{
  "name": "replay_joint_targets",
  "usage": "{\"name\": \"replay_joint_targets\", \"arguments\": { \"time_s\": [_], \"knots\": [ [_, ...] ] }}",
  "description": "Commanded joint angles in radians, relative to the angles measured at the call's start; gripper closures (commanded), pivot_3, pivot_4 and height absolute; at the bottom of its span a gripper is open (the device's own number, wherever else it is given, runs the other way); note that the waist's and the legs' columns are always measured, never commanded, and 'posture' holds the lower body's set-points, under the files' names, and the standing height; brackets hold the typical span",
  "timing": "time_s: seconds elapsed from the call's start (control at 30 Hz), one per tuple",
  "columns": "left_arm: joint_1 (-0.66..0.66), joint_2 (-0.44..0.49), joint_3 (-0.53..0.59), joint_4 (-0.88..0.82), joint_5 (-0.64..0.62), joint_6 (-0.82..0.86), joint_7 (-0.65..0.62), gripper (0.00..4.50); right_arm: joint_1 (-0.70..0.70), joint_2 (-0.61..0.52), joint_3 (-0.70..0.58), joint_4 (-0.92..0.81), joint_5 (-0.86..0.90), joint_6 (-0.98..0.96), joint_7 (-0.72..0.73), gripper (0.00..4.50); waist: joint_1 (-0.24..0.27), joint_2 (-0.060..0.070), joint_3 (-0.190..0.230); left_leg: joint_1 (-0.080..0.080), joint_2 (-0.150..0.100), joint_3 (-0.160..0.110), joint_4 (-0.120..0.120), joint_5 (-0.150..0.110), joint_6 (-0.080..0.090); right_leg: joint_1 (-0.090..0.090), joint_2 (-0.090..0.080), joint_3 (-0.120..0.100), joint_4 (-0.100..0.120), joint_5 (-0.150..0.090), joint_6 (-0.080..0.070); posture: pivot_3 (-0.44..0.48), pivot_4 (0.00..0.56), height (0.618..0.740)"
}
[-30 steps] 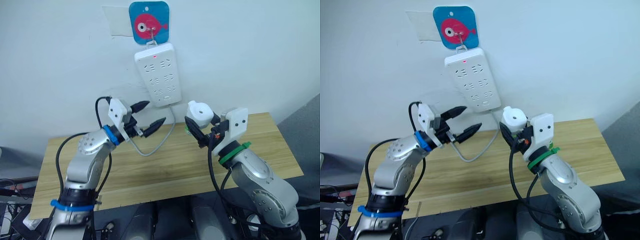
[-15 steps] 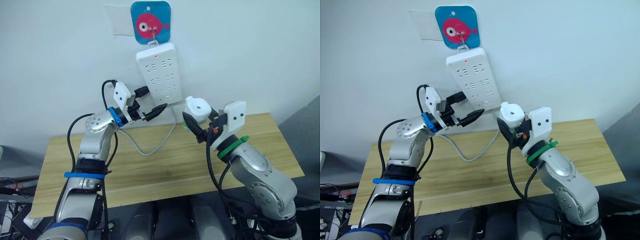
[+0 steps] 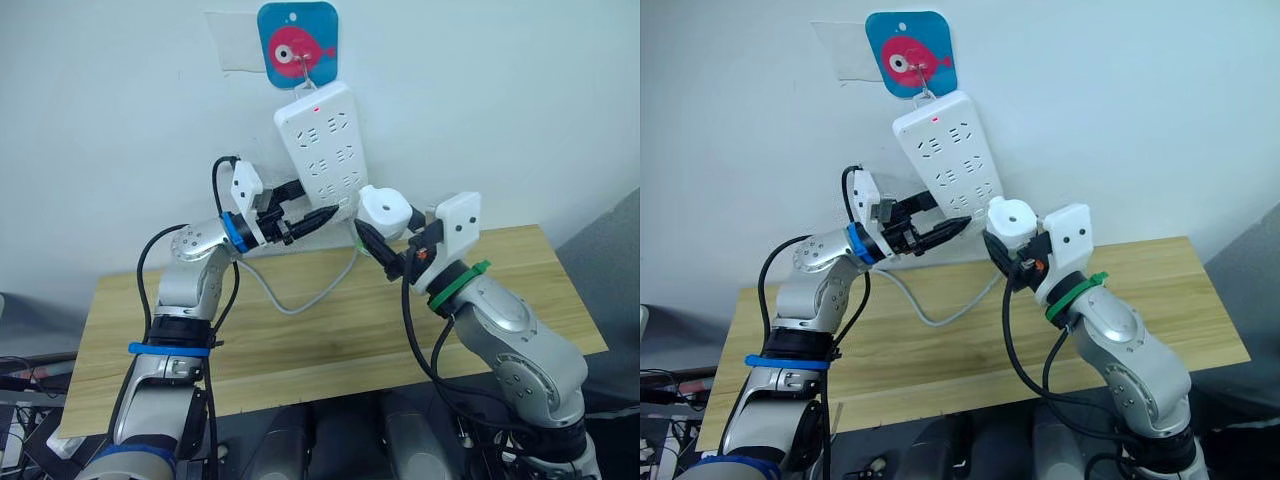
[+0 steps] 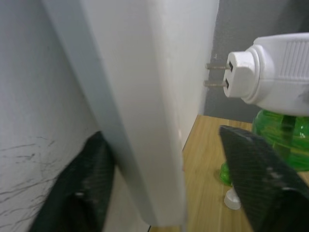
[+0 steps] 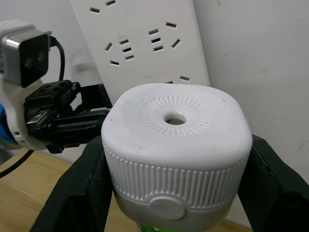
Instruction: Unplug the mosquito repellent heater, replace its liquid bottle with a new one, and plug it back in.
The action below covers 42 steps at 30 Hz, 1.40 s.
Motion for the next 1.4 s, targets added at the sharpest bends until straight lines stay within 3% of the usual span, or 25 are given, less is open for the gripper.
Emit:
{"name": "replay_joint_targets", "arguments": {
  "time_s": [0.03, 0.1, 0.13, 0.57, 0.87, 1.4],
  "knots": [
    [-0.013, 0.004, 0.021, -0.03, -0.018, 0.001, 0.01, 2.51, -0.02, 0.003, 0.002, -0.028, -0.006, -0.007, 0.021, 1.45, 0.0, 0.0, 0.0, 0.0, 0.0, 0.0, 0.0, 0.0, 0.0, 0.0, 0.0, 0.0, 0.0, 0.0, 0.0, -0.199, 0.254, 0.74],
    [-0.013, 0.003, 0.02, -0.027, -0.018, 0.0, 0.012, 3.08, -0.025, 0.005, 0.005, -0.025, -0.008, -0.001, 0.025, 1.45, 0.0, 0.0, 0.0, 0.0, 0.0, 0.0, 0.0, 0.0, 0.0, 0.0, 0.0, 0.0, 0.0, 0.0, 0.0, -0.199, 0.254, 0.74],
    [-0.013, 0.003, 0.02, -0.025, -0.018, -0.002, 0.011, 3.15, -0.029, 0.006, 0.007, -0.02, -0.009, 0.002, 0.027, 1.45, 0.001, 0.0, 0.0, 0.0, 0.0, 0.0, 0.0, 0.0, 0.0, 0.0, 0.0, 0.0, 0.0, 0.0, 0.0, -0.204, 0.256, 0.74],
    [-0.015, 0.0, 0.015, -0.024, -0.017, 0.015, 0.008, 3.15, -0.091, 0.043, -0.004, 0.047, -0.043, 0.009, 0.028, 1.45, 0.0, 0.0, 0.0, -0.001, 0.0, 0.001, 0.0, 0.0, 0.0, -0.002, 0.0, 0.001, 0.0, 0.0, 0.0, -0.202, 0.26, 0.74],
    [0.004, 0.002, 0.012, -0.06, -0.026, 0.023, 0.004, 3.15, -0.106, 0.032, 0.007, 0.069, -0.073, -0.01, 0.063, 1.45, 0.001, 0.0, -0.001, -0.001, 0.0, 0.001, -0.001, 0.002, -0.003, -0.003, 0.0, 0.0, 0.001, 0.0, 0.0, -0.184, 0.229, 0.74],
    [0.023, -0.003, 0.012, -0.075, -0.03, 0.035, -0.001, 3.15, -0.114, 0.065, 0.0, 0.081, -0.097, -0.018, 0.085, 1.45, 0.001, -0.001, -0.001, -0.005, 0.0, 0.004, 0.0, 0.003, -0.004, -0.012, -0.001, 0.001, 0.005, 0.0, 0.0, -0.194, 0.241, 0.74]
  ]
}}
